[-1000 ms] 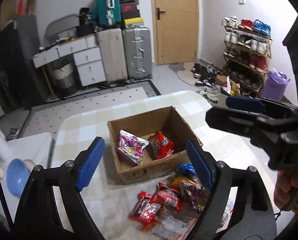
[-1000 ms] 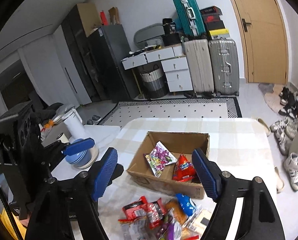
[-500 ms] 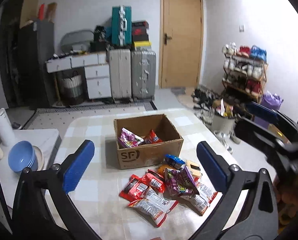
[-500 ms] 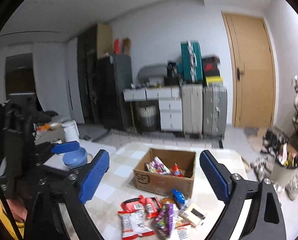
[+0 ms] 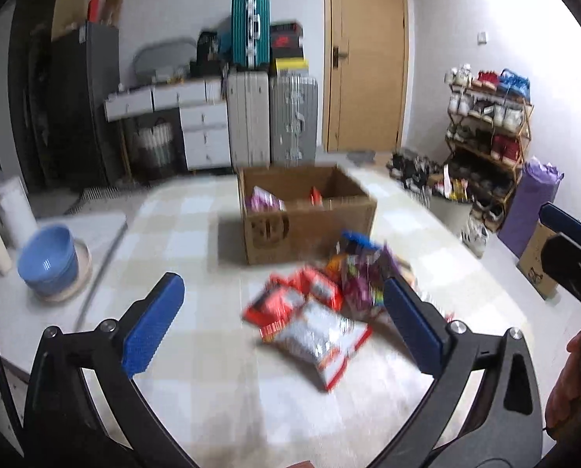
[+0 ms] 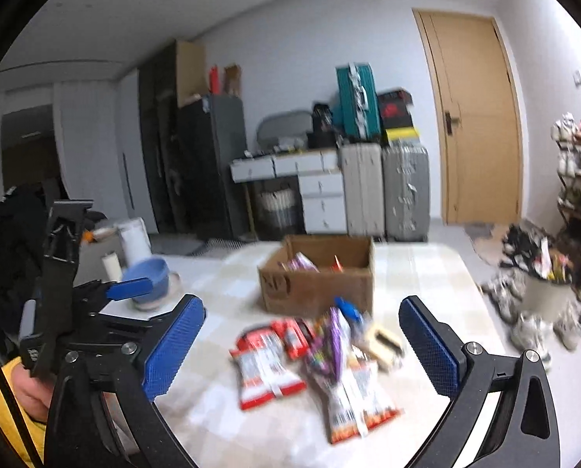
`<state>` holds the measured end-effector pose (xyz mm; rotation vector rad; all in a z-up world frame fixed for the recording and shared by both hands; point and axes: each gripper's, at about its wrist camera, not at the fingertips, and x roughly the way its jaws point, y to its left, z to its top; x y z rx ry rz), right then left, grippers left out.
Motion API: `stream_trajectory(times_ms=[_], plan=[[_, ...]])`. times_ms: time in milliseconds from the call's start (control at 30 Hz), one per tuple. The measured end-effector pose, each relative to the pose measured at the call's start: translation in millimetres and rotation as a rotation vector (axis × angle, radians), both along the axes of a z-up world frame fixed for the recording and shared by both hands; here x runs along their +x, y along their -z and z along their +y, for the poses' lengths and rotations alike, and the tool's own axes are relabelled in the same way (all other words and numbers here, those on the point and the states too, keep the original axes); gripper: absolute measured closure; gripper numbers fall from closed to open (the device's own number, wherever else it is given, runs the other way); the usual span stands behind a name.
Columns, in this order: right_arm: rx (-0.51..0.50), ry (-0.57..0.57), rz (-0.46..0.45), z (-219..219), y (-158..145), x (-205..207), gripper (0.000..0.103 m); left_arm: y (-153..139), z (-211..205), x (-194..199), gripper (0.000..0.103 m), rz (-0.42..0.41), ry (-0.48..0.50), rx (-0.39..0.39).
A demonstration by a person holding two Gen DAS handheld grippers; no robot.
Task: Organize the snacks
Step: 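Withdraw both grippers from the box back toward the snack pile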
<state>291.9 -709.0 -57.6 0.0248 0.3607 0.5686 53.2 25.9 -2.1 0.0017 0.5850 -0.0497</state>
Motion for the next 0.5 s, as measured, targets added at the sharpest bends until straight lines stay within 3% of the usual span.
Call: stream_trajectory(times_ms=[267,500], plan=[[-0.033,0.026,0.125,-2,54,15,0.001,79,-3,26,0.001,0.190,-0.014,-0.018],[-0.037,0.011,0.164,1,68,26,0.001,111,-9,40,0.001,0.264,-0.026,-0.040]])
